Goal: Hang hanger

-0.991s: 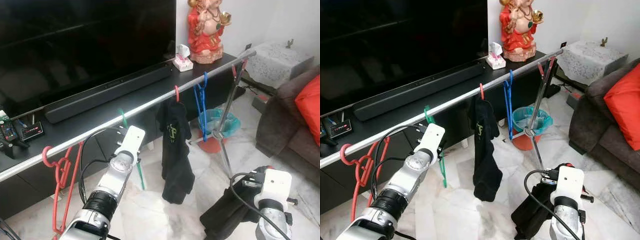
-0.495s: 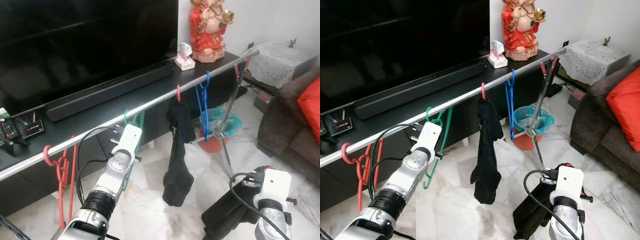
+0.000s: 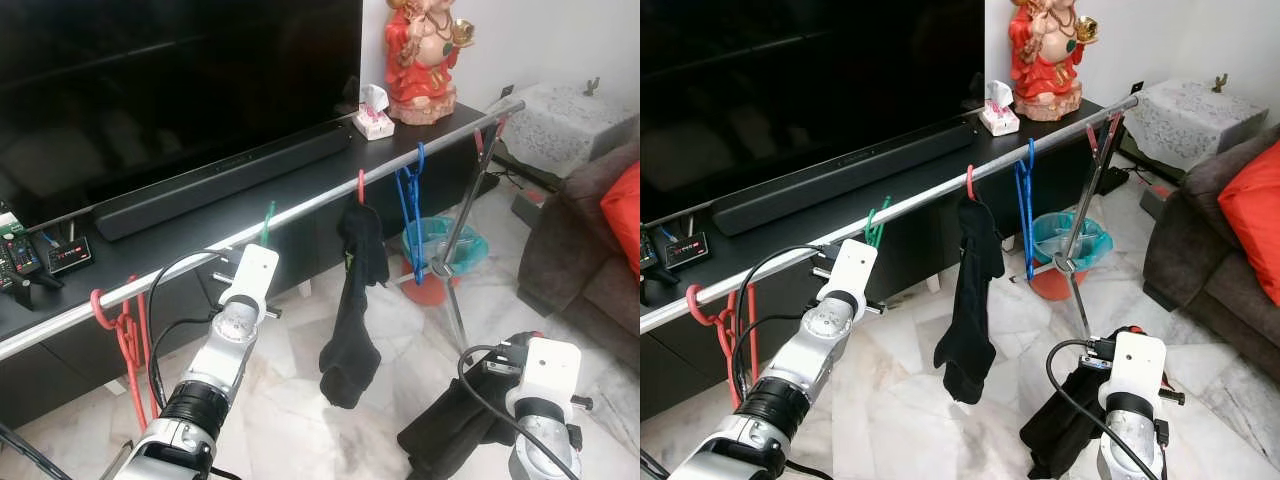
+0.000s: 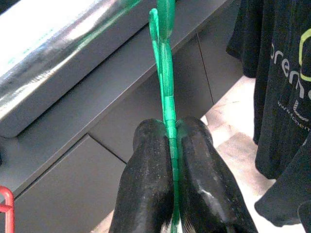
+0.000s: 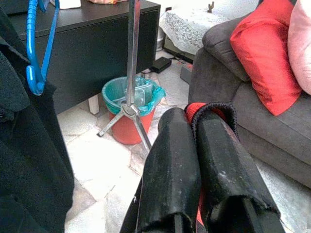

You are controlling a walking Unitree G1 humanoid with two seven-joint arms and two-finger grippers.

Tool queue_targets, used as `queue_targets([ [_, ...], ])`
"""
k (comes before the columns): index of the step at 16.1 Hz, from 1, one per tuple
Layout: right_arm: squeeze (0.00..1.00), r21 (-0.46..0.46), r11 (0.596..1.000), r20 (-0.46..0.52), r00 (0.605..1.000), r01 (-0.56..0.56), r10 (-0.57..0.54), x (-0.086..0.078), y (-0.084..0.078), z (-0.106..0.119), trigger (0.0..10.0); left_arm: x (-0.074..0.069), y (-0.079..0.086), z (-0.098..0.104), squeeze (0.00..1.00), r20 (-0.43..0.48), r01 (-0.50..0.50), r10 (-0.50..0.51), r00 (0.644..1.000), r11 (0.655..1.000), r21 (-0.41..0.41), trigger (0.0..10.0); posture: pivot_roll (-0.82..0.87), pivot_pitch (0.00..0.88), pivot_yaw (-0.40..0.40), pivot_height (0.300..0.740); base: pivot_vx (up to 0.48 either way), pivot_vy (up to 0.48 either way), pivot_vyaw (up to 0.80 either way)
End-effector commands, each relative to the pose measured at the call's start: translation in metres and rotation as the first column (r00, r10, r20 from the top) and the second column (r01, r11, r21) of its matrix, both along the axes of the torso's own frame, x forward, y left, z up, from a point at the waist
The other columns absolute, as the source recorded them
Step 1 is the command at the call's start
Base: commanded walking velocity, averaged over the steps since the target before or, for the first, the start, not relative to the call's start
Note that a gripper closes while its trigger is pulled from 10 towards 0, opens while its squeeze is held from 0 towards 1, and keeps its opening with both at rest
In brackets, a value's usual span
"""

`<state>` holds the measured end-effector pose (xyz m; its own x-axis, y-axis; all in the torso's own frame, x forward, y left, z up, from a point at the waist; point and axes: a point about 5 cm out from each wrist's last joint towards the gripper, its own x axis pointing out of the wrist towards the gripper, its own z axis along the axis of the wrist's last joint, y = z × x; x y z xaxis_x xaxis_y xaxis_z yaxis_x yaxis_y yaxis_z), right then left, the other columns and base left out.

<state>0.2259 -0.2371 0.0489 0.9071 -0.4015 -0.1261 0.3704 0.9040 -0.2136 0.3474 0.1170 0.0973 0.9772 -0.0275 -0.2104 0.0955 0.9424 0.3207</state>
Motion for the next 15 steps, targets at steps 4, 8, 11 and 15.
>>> queue_targets([
  [4, 0.00, -0.003, 1.000, 0.029, 1.000, -0.010, 0.010, 0.002, 0.004, 0.005, 10.0, -0.007, -0.001, 0.012, 0.00, 0.114, 0.016, -0.010, 0.993, 0.999, -0.052, 0.0, -0.05, 0.000, 0.073, 0.740, 0.000, 0.000, 0.00],
  [8, 0.00, -0.005, 1.000, 0.030, 0.999, -0.011, 0.011, 0.002, 0.003, 0.005, 10.0, -0.025, 0.003, 0.014, 0.00, 0.167, 0.078, -0.066, 0.984, 0.995, -0.067, 10.0, -0.05, 0.000, 0.078, 0.740, 0.000, 0.000, 0.00],
  [11, 0.00, -0.007, 1.000, 0.037, 0.999, -0.018, 0.018, 0.002, 0.004, 0.008, 10.0, -0.045, 0.017, 0.009, 0.00, 0.167, 0.114, -0.103, 0.981, 0.992, -0.057, 10.0, -0.04, 0.000, 0.076, 0.740, 0.000, 0.000, 0.00],
  [15, 0.00, -0.008, 1.000, 0.037, 0.999, -0.025, 0.025, 0.003, 0.004, 0.008, 10.0, -0.074, 0.038, 0.002, 0.00, 0.161, 0.145, -0.136, 0.978, 0.989, -0.043, 10.0, -0.03, 0.000, 0.076, 0.740, 0.000, 0.000, 0.00],
])
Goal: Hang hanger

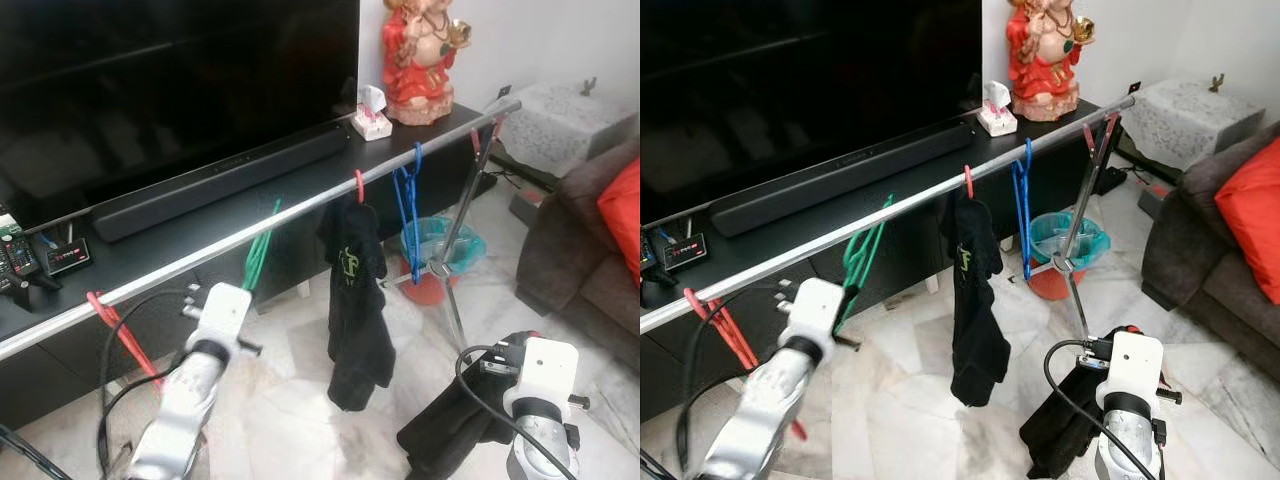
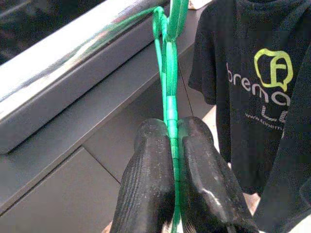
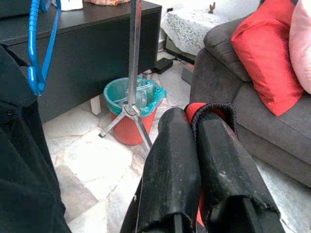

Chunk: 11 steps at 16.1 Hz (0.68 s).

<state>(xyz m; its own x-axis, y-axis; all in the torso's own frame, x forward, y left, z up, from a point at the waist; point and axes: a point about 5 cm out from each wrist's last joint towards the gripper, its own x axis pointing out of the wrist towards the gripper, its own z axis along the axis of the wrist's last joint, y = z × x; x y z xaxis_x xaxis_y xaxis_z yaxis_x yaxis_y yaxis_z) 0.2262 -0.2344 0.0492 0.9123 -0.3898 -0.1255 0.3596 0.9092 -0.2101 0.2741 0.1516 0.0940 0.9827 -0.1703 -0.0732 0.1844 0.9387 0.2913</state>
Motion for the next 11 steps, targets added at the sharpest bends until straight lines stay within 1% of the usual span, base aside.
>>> queue_targets([
  [1, 0.00, -0.011, 1.000, 0.034, 0.999, -0.014, 0.014, 0.003, 0.001, 0.007, 10.0, -0.006, 0.009, 0.001, 0.00, 0.010, 0.008, -0.008, 1.000, 1.000, 0.001, 10.0, -0.03, 0.000, 0.075, 0.740, 0.000, 0.000, 0.00],
  [3, 0.00, -0.010, 1.000, 0.029, 0.999, -0.015, 0.015, 0.002, 0.001, 0.006, 10.0, -0.015, 0.017, -0.002, 0.00, -0.007, 0.028, -0.028, 1.000, 0.999, 0.033, 10.0, -0.02, 0.000, 0.072, 0.740, 0.000, 0.000, 0.00],
  [4, 0.00, -0.011, 1.000, 0.025, 1.000, -0.017, 0.017, 0.002, 0.001, 0.005, 10.0, -0.020, 0.025, -0.007, 0.00, -0.026, 0.023, -0.023, 0.999, 0.999, 0.029, 10.0, 0.00, 0.000, 0.066, 0.740, 0.000, 0.000, 0.00],
  [5, 0.00, -0.011, 1.000, 0.022, 1.000, -0.022, 0.022, 0.003, 0.001, 0.004, 10.0, -0.026, 0.031, -0.012, 0.00, -0.045, 0.047, -0.044, 0.998, 0.996, 0.070, 10.0, 0.01, 0.000, 0.062, 0.740, 0.000, 0.000, 0.00],
  [6, 0.00, -0.012, 1.000, 0.020, 0.999, -0.028, 0.028, 0.005, 0.002, 0.004, 10.0, -0.035, 0.036, -0.016, 0.00, -0.068, 0.098, -0.090, 0.994, 0.988, 0.122, 10.0, 0.02, 0.000, 0.058, 0.740, 0.000, 0.000, 0.00],
  [7, 0.00, -0.013, 0.999, 0.020, 0.999, -0.038, 0.038, 0.008, 0.002, 0.005, 10.0, -0.046, 0.042, -0.021, 0.00, -0.110, 0.145, -0.130, 0.985, 0.979, 0.140, 10.0, 0.02, 0.000, 0.055, 0.740, 0.000, 0.000, 0.00],
  [8, 0.00, -0.014, 0.999, 0.021, 0.999, -0.041, 0.042, 0.009, 0.003, 0.005, 10.0, -0.051, 0.046, -0.025, 0.00, -0.143, 0.160, -0.141, 0.980, 0.979, 0.129, 10.0, 0.03, 0.000, 0.053, 0.740, 0.000, 0.000, 0.00],
  [9, 0.00, -0.015, 0.999, 0.023, 0.999, -0.043, 0.043, 0.011, 0.003, 0.006, 10.0, -0.057, 0.050, -0.030, 0.00, -0.186, 0.190, -0.160, 0.969, 0.970, 0.155, 10.0, 0.03, 0.000, 0.051, 0.740, 0.000, 0.000, 0.00],
  [10, 0.00, -0.015, 0.999, 0.024, 0.999, -0.042, 0.043, 0.011, 0.002, 0.006, 10.0, -0.062, 0.054, -0.036, 0.00, -0.228, 0.199, -0.160, 0.960, 0.967, 0.159, 10.0, 0.03, 0.000, 0.052, 0.740, 0.000, 0.000, 0.00],
  [11, 0.00, -0.016, 0.999, 0.024, 0.999, -0.040, 0.041, 0.011, 0.001, 0.006, 10.0, -0.066, 0.055, -0.043, 0.00, -0.273, 0.201, -0.158, 0.949, 0.969, 0.141, 10.0, 0.04, 0.000, 0.054, 0.740, 0.000, 0.000, 0.00],
])
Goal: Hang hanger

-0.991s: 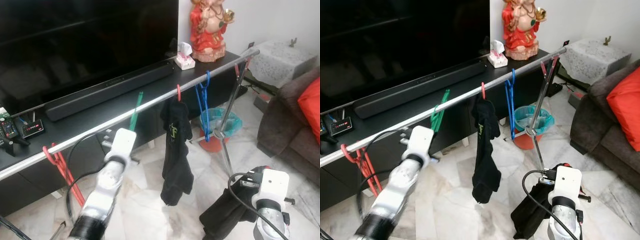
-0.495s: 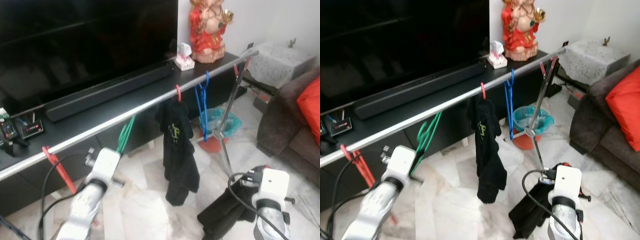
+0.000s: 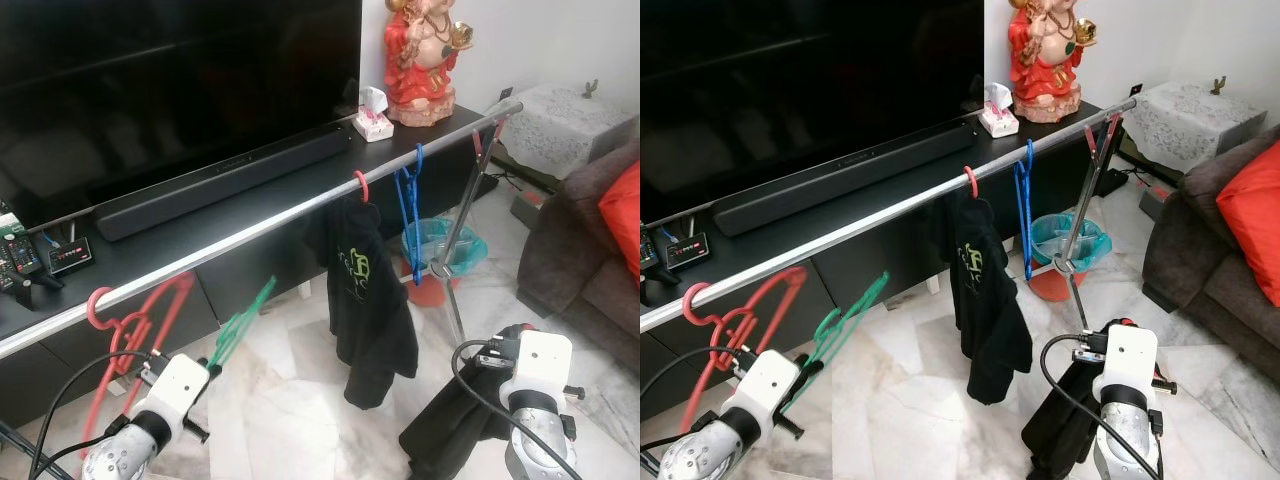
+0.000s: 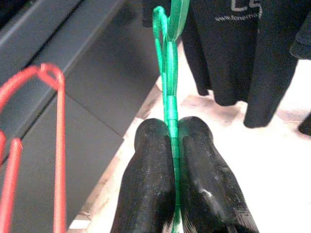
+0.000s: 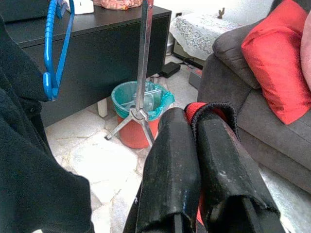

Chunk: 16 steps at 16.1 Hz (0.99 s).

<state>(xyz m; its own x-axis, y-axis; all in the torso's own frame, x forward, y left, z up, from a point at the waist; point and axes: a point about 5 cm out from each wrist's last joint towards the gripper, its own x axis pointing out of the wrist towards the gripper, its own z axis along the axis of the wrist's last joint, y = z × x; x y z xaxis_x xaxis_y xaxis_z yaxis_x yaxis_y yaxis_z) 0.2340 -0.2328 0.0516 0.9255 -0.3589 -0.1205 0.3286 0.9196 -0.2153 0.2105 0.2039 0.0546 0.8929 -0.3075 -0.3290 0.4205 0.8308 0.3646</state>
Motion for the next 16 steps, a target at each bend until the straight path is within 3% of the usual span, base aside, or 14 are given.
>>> queue_targets([
  [1, 0.00, -0.008, 1.000, 0.021, 1.000, -0.005, 0.005, 0.003, 0.000, 0.004, 10.0, -0.004, 0.004, -0.005, 0.00, -0.044, 0.004, -0.004, 0.999, 1.000, 0.012, 10.0, 0.04, 0.000, 0.054, 0.740, 0.000, 0.000, 0.00],
  [2, 0.00, -0.008, 1.000, 0.019, 1.000, -0.002, 0.002, 0.002, -0.001, 0.003, 10.0, -0.009, 0.008, -0.017, 0.00, -0.113, 0.001, 0.006, 0.994, 0.998, 0.057, 10.0, 0.04, 0.000, 0.057, 0.740, 0.000, 0.000, 0.00],
  [4, 0.00, -0.005, 1.000, 0.020, 1.000, 0.004, -0.004, 0.003, 0.000, 0.002, 10.0, -0.014, 0.020, -0.042, 0.00, -0.228, -0.103, 0.120, 0.966, 0.991, 0.083, 10.0, 0.03, 0.000, 0.060, 0.740, 0.000, 0.000, 0.00],
  [7, 0.00, -0.007, 1.000, 0.024, 1.000, 0.008, -0.008, 0.005, -0.002, 0.004, 10.0, -0.018, 0.028, -0.065, 0.00, -0.312, -0.167, 0.211, 0.926, 0.972, 0.162, 10.0, 0.03, 0.000, 0.056, 0.740, 0.000, 0.000, 0.00],
  [12, 0.00, -0.010, 1.000, 0.029, 1.000, 0.012, -0.011, 0.009, -0.003, 0.005, 10.0, -0.012, 0.026, -0.096, 0.00, -0.405, -0.245, 0.322, 0.856, 0.942, 0.231, 10.0, 0.02, 0.000, 0.052, 0.740, 0.000, 0.000, 0.00],
  [16, 0.00, -0.008, 1.000, 0.035, 0.999, 0.029, -0.029, 0.009, -0.005, 0.005, 10.0, -0.023, 0.026, -0.119, 0.00, -0.487, -0.231, 0.346, 0.802, 0.931, 0.282, 10.0, 0.01, 0.000, 0.064, 0.740, 0.000, 0.000, 0.00],
])
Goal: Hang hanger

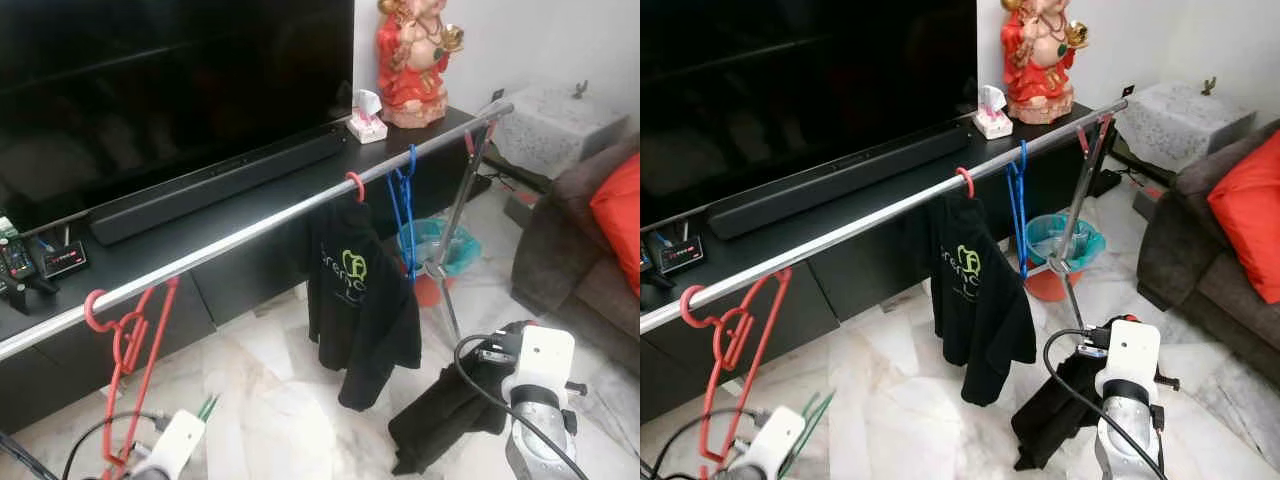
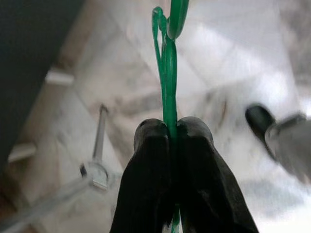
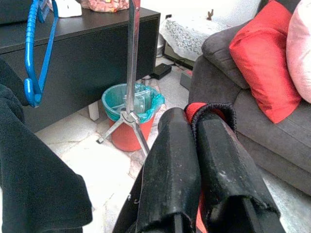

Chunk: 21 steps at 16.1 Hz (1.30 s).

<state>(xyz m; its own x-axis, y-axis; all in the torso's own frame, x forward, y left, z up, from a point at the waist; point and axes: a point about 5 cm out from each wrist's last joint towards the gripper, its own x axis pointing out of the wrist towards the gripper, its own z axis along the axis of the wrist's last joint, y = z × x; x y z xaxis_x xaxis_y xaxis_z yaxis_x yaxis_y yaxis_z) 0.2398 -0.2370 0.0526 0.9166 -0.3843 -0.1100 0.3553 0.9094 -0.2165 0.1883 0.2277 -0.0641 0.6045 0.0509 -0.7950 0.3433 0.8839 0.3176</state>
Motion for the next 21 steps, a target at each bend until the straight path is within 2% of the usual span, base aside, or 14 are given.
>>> queue_targets([
  [1, 0.00, -0.004, 1.000, 0.026, 1.000, 0.004, -0.004, 0.003, 0.000, 0.004, 10.0, -0.005, 0.003, -0.004, 0.00, -0.018, -0.025, 0.025, 1.000, 1.000, 0.007, 10.0, 0.01, 0.000, 0.064, 0.740, 0.000, 0.000, 0.00],
  [2, 0.00, -0.004, 1.000, 0.026, 1.000, 0.008, -0.007, 0.003, 0.000, 0.004, 10.0, -0.013, 0.005, -0.011, 0.00, -0.071, -0.073, 0.074, 0.995, 0.997, 0.009, 10.0, 0.00, 0.000, 0.065, 0.740, 0.000, 0.000, 0.00],
  [4, 0.00, -0.003, 1.000, 0.026, 1.000, 0.009, -0.009, 0.002, 0.000, 0.004, 10.0, -0.023, 0.008, -0.018, 0.00, -0.116, -0.137, 0.137, 0.984, 0.991, 0.010, 10.0, -0.02, 0.000, 0.067, 0.740, 0.000, 0.000, 0.00],
  [7, 0.00, -0.007, 1.000, 0.026, 1.000, 0.017, -0.016, -0.001, -0.001, 0.005, 10.0, -0.029, 0.012, -0.020, 0.00, -0.129, -0.222, 0.220, 0.967, 0.975, -0.001, 10.0, -0.02, 0.000, 0.064, 0.740, 0.000, 0.000, 0.00],
  [10, 0.00, -0.030, 1.000, 0.004, 1.000, -0.009, 0.009, -0.001, 0.004, 0.003, 10.0, -0.030, 0.017, -0.020, 0.00, -0.132, -0.228, 0.228, 0.965, 0.974, 0.008, 10.0, -0.02, 0.000, 0.070, 0.740, 0.000, 0.000, 0.00],
  [13, 0.00, -0.029, 0.999, -0.002, 1.000, 0.013, -0.014, -0.002, 0.004, 0.002, 10.0, -0.038, 0.022, -0.022, 0.00, -0.150, -0.235, 0.235, 0.960, 0.972, 0.020, 10.0, -0.04, 0.000, 0.084, 0.740, 0.000, 0.000, 0.70],
  [21, 0.00, -0.035, 0.999, -0.021, 1.000, 0.022, -0.023, -0.003, 0.003, 0.001, 10.0, -0.075, 0.040, -0.029, 0.00, -0.224, -0.264, 0.270, 0.936, 0.963, 0.061, 10.0, -0.05, 0.000, 0.087, 0.740, 0.000, 0.000, 0.80],
])
